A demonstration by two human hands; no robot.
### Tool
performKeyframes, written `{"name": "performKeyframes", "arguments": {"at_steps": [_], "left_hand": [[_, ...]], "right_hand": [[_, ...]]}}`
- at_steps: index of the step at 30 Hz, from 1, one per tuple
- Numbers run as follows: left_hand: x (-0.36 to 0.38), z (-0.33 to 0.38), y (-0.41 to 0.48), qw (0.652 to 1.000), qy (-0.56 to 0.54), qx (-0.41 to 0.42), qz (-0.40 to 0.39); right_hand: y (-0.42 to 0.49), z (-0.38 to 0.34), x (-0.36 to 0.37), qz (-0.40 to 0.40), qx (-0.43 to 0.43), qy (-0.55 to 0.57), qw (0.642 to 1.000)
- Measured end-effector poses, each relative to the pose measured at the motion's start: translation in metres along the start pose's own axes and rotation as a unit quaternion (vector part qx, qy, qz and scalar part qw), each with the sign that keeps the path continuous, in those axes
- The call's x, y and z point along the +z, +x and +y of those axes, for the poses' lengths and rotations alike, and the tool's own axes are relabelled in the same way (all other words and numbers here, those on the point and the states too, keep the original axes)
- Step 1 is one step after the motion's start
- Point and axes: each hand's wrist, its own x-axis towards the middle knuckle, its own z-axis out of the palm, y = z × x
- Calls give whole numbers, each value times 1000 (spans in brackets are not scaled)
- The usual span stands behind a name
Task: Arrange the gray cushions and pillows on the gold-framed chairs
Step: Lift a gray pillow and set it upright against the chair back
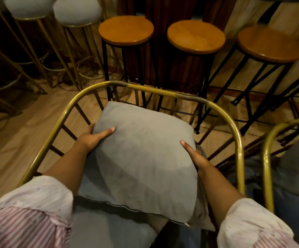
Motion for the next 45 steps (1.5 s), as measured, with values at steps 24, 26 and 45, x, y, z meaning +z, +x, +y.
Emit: {"name": "performKeyframes", "arguments": {"at_steps": [24,26,45], "left_hand": [[98,38,-319,964,-32,253,-77],[140,42,-335,962,-17,251,-110],[478,46,-441,933,87,201,-284]], "right_hand": [[-335,47,-231,188,-215,83,955],[-342,56,-273,209,-213,75,951],[-311,96,-621,298,-122,-70,944]]}}
